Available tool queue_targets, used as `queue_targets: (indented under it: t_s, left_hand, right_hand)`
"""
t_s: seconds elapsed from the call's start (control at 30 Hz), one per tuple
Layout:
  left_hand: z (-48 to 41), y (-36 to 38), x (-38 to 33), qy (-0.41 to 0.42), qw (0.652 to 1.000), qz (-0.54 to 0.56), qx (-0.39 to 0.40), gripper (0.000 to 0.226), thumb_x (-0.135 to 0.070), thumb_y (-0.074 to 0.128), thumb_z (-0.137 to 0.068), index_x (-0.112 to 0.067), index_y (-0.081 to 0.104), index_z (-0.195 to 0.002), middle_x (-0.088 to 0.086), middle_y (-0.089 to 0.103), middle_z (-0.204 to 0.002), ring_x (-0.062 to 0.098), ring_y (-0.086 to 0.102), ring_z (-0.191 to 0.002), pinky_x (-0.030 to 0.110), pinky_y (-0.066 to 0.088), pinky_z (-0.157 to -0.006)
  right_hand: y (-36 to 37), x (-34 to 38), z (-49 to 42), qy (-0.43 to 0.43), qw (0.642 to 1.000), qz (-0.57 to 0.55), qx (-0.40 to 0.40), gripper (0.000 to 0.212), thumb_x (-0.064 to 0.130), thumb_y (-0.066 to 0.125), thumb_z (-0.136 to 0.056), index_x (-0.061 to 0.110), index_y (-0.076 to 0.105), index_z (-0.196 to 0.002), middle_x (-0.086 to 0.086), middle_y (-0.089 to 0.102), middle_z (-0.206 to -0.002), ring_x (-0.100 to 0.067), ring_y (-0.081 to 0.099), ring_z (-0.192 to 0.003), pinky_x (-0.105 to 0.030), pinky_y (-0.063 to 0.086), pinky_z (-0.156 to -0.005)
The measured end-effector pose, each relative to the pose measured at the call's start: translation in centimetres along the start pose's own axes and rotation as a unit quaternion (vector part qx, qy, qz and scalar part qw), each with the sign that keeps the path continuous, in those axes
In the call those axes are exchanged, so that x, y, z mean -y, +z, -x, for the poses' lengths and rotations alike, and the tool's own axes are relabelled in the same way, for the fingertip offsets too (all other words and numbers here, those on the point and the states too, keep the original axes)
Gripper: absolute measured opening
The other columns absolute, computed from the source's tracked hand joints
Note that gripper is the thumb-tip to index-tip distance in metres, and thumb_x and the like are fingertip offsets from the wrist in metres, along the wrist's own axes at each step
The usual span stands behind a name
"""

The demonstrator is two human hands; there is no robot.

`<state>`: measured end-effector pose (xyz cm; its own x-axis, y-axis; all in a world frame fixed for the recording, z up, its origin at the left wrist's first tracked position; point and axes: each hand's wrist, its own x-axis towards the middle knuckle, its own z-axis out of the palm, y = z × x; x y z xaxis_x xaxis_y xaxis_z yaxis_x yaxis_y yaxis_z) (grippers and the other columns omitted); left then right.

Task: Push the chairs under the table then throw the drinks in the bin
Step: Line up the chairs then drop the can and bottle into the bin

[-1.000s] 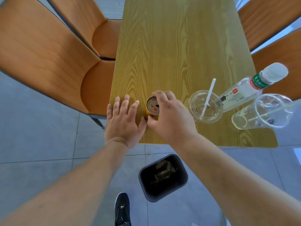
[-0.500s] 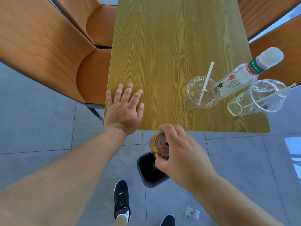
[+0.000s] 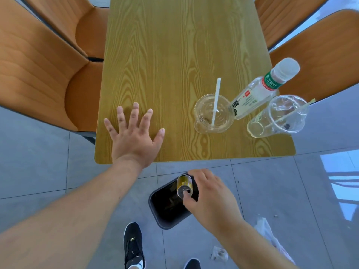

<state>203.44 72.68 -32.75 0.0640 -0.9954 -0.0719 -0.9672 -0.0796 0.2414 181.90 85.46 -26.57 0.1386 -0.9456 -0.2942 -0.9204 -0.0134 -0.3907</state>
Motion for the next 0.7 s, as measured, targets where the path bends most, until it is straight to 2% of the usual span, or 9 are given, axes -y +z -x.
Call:
queue_targets:
  t_s: [0.07, 0.1, 0.17, 0.2, 0.27, 0.37, 0.47, 0.6, 0.7]
  left_hand:
    - [0.0, 0.0, -0.2, -0.002, 1.000, 0.003, -0.002, 0.075, -0.079, 0.017, -0.095, -0.040, 0.022, -0.158, 0.001, 0.007, -0.174, 0.034, -0.011, -0.158, 0.069, -0.012, -0.120]
    - [0.0, 0.0, -0.1, -0.002, 1.000, 0.001, -0.001, 0.075, -0.080, 0.017, -0.095, -0.040, 0.022, -0.158, 0.001, 0.008, -0.174, 0.034, -0.011, -0.158, 0.069, -0.012, -0.120]
    - [0.0, 0.0, -0.2, -0.002, 1.000, -0.006, -0.001, 0.075, -0.080, 0.017, -0.095, -0.040, 0.024, -0.158, 0.002, 0.009, -0.174, 0.035, -0.009, -0.158, 0.070, -0.010, -0.120]
    - [0.0, 0.0, -0.3, -0.002, 1.000, -0.009, -0.002, 0.074, -0.079, 0.018, -0.095, -0.039, 0.024, -0.158, 0.002, 0.010, -0.173, 0.036, -0.008, -0.158, 0.071, -0.009, -0.120]
    - [0.1, 0.0, -0.4, -0.001, 1.000, -0.009, -0.003, 0.074, -0.079, 0.017, -0.095, -0.039, 0.024, -0.157, 0.002, 0.010, -0.173, 0.036, -0.008, -0.158, 0.071, -0.009, -0.120]
    - [0.0, -0.1, -0.5, -0.003, 1.000, -0.009, -0.006, 0.074, -0.079, 0.018, -0.095, -0.040, 0.024, -0.157, 0.001, 0.009, -0.173, 0.035, -0.009, -0.158, 0.070, -0.010, -0.120]
    - [0.0, 0.0, -0.6, -0.007, 1.000, -0.010, -0.006, 0.073, -0.079, 0.019, -0.095, -0.041, 0.023, -0.157, 0.000, 0.009, -0.173, 0.035, -0.009, -0.158, 0.069, -0.010, -0.120]
    - [0.1, 0.1, -0.6, -0.009, 1.000, -0.010, -0.006, 0.073, -0.079, 0.021, -0.094, -0.041, 0.024, -0.157, 0.000, 0.010, -0.173, 0.035, -0.008, -0.158, 0.070, -0.009, -0.120]
    - [0.0, -0.1, -0.6, -0.009, 1.000, -0.007, -0.010, 0.073, -0.079, 0.023, -0.094, -0.041, 0.025, -0.156, 0.001, 0.010, -0.173, 0.036, -0.006, -0.158, 0.070, -0.009, -0.120]
  right_hand:
    - [-2.7, 0.3, -0.6, -0.040, 0.990, -0.020, -0.137, 0.038, 0.038, 0.067, -0.088, 0.021, 0.060, -0.121, 0.009, 0.060, -0.111, -0.017, 0.058, -0.102, -0.018, 0.042, -0.083]
    - [-4.0, 0.4, -1.2, -0.060, 0.975, -0.031, -0.210, 0.036, 0.034, 0.069, -0.087, 0.016, 0.060, -0.117, 0.005, 0.060, -0.109, -0.019, 0.057, -0.102, -0.017, 0.039, -0.088]
    - [-6.7, 0.4, -2.8, -0.084, 0.945, -0.044, -0.314, 0.043, 0.029, 0.073, -0.085, 0.008, 0.057, -0.118, -0.003, 0.059, -0.114, -0.023, 0.055, -0.107, -0.023, 0.037, -0.102]
    - [-8.0, 0.4, -3.8, -0.081, 0.936, -0.046, -0.341, 0.050, 0.029, 0.075, -0.083, 0.005, 0.055, -0.123, -0.007, 0.058, -0.118, -0.026, 0.054, -0.112, -0.028, 0.037, -0.107]
    - [-9.6, 0.4, -5.7, -0.037, 0.946, -0.057, -0.317, 0.074, 0.039, 0.078, -0.083, 0.005, 0.046, -0.139, -0.013, 0.052, -0.134, -0.029, 0.049, -0.127, -0.038, 0.034, -0.113]
    - [-10.7, 0.2, -8.6, 0.036, 0.980, -0.096, -0.173, 0.107, 0.059, 0.077, -0.082, 0.018, 0.018, -0.160, -0.008, 0.030, -0.159, -0.026, 0.028, -0.149, -0.042, 0.024, -0.122]
    - [-10.7, 0.0, -10.7, 0.036, 0.988, -0.101, -0.115, 0.108, 0.063, 0.076, -0.082, 0.024, 0.014, -0.162, -0.001, 0.026, -0.163, -0.021, 0.030, -0.149, -0.040, 0.030, -0.118]
    - [-9.9, 0.0, -11.4, 0.025, 0.988, -0.082, -0.129, 0.104, 0.061, 0.079, -0.078, 0.023, 0.025, -0.158, 0.001, 0.036, -0.156, -0.020, 0.045, -0.136, -0.029, 0.037, -0.099]
    - [-9.5, 0.1, -10.4, 0.016, 0.988, -0.093, -0.119, 0.106, 0.063, 0.080, -0.076, 0.024, 0.027, -0.158, 0.003, 0.038, -0.152, -0.017, 0.048, -0.131, -0.027, 0.039, -0.096]
